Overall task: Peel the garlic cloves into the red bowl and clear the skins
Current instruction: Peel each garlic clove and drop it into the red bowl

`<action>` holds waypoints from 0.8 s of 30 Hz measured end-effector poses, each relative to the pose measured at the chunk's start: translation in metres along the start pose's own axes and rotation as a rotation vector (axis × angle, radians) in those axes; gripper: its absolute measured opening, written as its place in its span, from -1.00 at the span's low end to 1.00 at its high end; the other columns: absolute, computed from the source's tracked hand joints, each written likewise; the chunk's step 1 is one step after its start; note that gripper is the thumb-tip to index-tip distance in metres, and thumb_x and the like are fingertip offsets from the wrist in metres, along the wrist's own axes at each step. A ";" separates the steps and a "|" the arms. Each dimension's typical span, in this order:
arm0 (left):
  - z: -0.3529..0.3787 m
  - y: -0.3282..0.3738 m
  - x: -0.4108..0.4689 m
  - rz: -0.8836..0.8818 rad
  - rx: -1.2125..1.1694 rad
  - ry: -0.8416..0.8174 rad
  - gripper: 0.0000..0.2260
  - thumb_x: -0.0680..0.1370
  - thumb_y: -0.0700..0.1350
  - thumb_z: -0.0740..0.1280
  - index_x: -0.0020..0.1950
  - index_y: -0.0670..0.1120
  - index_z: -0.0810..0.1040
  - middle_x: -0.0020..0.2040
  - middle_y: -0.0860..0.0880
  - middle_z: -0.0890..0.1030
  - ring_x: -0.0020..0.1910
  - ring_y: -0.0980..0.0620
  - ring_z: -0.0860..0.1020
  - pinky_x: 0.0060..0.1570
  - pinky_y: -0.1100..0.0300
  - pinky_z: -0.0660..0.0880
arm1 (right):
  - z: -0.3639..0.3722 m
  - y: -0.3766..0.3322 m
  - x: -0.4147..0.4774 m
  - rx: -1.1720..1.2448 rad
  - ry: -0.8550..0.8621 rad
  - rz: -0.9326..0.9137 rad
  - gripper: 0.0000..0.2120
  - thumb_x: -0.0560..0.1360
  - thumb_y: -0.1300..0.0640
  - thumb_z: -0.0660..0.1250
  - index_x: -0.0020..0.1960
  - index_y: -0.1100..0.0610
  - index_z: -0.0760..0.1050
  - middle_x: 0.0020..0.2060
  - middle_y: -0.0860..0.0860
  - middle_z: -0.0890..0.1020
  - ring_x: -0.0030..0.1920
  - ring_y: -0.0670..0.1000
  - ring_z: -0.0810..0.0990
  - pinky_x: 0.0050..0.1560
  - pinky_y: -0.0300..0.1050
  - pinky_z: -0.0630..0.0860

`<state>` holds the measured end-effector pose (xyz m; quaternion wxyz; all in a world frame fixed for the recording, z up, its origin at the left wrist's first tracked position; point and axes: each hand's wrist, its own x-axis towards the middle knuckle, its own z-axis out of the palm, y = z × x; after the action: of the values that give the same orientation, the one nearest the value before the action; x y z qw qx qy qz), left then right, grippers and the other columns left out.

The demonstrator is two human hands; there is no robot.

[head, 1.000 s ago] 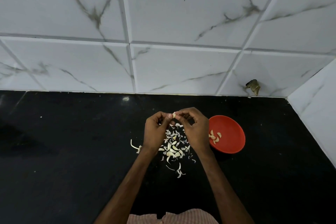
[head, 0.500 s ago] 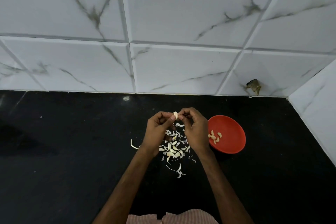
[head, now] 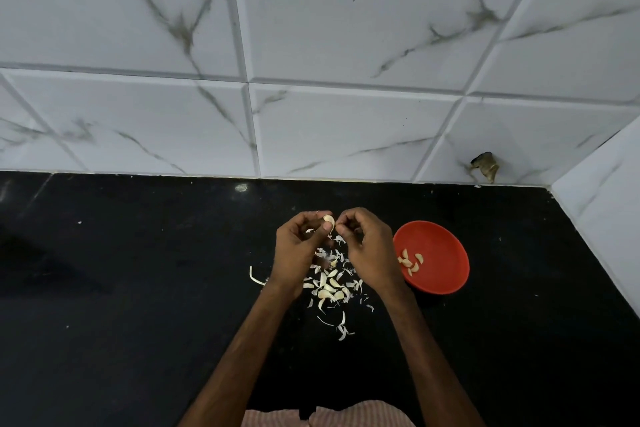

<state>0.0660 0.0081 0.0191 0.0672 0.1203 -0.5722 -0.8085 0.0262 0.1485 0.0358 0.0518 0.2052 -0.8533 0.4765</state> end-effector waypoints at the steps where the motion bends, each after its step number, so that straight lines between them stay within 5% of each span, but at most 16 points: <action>1: 0.000 0.000 0.000 0.000 -0.015 0.013 -0.84 0.57 -0.22 0.42 0.15 -0.16 0.63 -0.07 -0.09 0.69 -0.25 0.04 0.62 -0.49 0.19 0.51 | -0.002 0.000 0.000 -0.018 -0.044 0.016 -0.91 0.55 0.28 0.40 -0.02 0.12 0.57 -0.13 -0.12 0.60 -0.09 -0.13 0.60 -0.08 -0.29 0.54; 4: -0.001 0.001 0.002 -0.003 -0.081 0.058 -0.84 0.56 -0.23 0.42 0.13 -0.20 0.62 -0.13 -0.06 0.66 -0.30 0.07 0.59 -0.49 0.18 0.51 | -0.007 0.001 0.001 -0.070 -0.161 0.059 -0.90 0.55 0.28 0.39 -0.03 0.09 0.57 -0.13 -0.15 0.60 -0.08 -0.16 0.60 -0.03 -0.19 0.58; 9: -0.002 -0.001 0.003 0.004 -0.042 0.028 -0.87 0.53 -0.25 0.45 0.06 -0.22 0.61 -0.12 -0.11 0.65 -0.27 0.03 0.60 -0.46 0.16 0.55 | -0.008 -0.009 0.002 -0.017 -0.050 -0.001 -0.85 0.58 0.28 0.36 0.13 0.17 0.62 0.00 -0.05 0.66 0.01 -0.17 0.63 0.03 -0.32 0.56; 16: -0.003 0.001 0.002 0.029 -0.009 -0.032 -0.90 0.53 -0.27 0.45 -0.03 -0.29 0.59 -0.12 -0.16 0.69 -0.23 -0.01 0.65 -0.41 0.13 0.60 | -0.006 -0.013 0.002 -0.103 -0.029 -0.090 -0.95 0.55 0.26 0.40 0.00 0.22 0.62 -0.18 -0.01 0.68 -0.19 -0.10 0.65 -0.17 -0.09 0.63; 24: -0.005 0.005 0.003 0.045 0.055 -0.095 -0.91 0.52 -0.27 0.45 -0.08 -0.26 0.57 -0.07 -0.22 0.70 -0.14 -0.14 0.70 -0.45 0.12 0.61 | -0.011 -0.009 0.003 -0.120 -0.060 -0.106 -0.94 0.48 0.26 0.47 -0.12 0.21 0.59 -0.27 -0.03 0.64 -0.30 -0.10 0.62 -0.27 -0.12 0.61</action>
<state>0.0646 0.0013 0.0219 0.0548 0.0710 -0.5993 -0.7955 0.0259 0.1526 0.0491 0.0635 0.2606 -0.8695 0.4147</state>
